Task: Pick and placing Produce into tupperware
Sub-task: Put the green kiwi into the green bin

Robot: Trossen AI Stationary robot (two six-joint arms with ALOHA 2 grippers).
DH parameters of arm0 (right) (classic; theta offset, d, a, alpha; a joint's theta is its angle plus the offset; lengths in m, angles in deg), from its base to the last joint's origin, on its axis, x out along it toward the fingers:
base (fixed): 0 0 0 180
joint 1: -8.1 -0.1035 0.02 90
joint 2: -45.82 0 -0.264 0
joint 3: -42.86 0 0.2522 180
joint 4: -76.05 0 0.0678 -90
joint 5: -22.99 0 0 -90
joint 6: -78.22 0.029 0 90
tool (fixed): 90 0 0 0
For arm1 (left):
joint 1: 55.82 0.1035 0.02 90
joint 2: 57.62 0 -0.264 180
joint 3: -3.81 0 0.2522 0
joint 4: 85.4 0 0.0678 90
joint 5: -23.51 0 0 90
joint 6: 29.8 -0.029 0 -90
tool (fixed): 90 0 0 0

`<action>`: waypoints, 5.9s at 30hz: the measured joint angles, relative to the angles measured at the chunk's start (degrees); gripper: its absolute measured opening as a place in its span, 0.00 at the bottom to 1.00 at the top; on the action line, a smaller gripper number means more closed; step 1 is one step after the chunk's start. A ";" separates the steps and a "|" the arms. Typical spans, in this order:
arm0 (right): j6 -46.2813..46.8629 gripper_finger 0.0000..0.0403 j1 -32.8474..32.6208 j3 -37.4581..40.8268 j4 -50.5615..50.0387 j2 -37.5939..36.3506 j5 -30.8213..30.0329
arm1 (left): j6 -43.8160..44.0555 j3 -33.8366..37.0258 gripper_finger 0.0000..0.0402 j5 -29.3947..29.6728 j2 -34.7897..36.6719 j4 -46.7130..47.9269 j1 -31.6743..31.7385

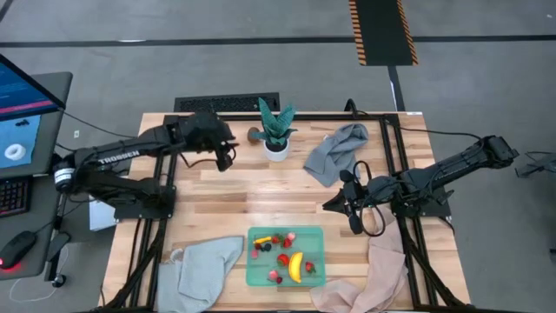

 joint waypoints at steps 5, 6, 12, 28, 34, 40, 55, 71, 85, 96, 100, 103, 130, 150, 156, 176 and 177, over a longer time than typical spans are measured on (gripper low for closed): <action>0.00 0.15 0.00 0.02 0.00 -0.02 0.00 | -0.67 -0.02 0.25 2.62 0.00 -0.35 5.89; 0.00 0.15 -0.02 0.02 0.02 -0.02 0.00 | -0.63 -0.02 0.25 2.75 0.00 0.02 7.00; 0.01 0.15 -0.02 0.01 0.00 -0.02 0.00 | -2.97 -3.62 0.25 -3.11 -3.31 6.63 14.11; 0.02 0.15 0.00 0.00 0.02 -0.01 0.00 | -18.89 -23.46 0.25 -20.32 -27.43 25.27 28.86; 0.00 0.15 0.00 0.00 0.01 -0.01 0.00 | -22.83 -24.70 0.25 -26.16 -29.20 24.39 30.35; 0.01 0.15 -0.02 0.01 0.00 -0.01 0.00 | -21.35 -24.73 0.25 -22.90 -29.05 23.23 30.46; 0.00 0.15 0.00 0.00 0.00 0.00 0.00 | -23.97 -24.59 0.60 -17.33 -29.11 20.88 28.03; 0.00 0.15 0.00 0.00 0.02 -0.02 0.00 | -25.98 -24.55 0.96 -16.98 -32.99 18.55 24.93; 0.00 0.15 0.02 0.00 0.01 0.00 0.00 | -28.37 -24.55 0.98 -13.65 -35.35 17.65 24.27; 0.00 0.15 0.02 0.00 0.00 0.00 0.00 | -39.95 -24.44 0.97 -30.69 -35.76 17.89 24.86; 0.00 0.15 0.02 0.01 0.02 -0.01 0.00 | -43.04 -21.04 0.97 -37.23 -35.74 15.17 27.04; 0.02 0.15 0.02 0.02 0.00 -0.02 0.00 | -43.25 -18.73 0.97 -39.77 -35.74 10.75 28.57; 0.01 0.15 0.02 0.01 0.00 0.00 0.00 | -24.38 -4.93 0.97 -40.88 -35.71 -8.77 33.15; 0.02 0.15 0.02 0.00 0.01 0.00 0.00 | -23.86 -4.04 0.97 -33.43 -35.74 -15.06 29.95; 0.00 0.15 0.02 0.00 0.00 0.00 0.00 | -25.36 -4.05 0.97 -32.67 -36.73 -17.06 29.00; 0.00 0.15 0.04 0.02 0.03 0.00 0.00 | -27.36 -4.15 0.97 -29.91 -41.38 -21.30 26.92; 0.01 0.15 0.03 0.02 0.03 -0.01 0.00 | -27.38 -4.15 0.97 -29.99 -41.38 -21.30 26.92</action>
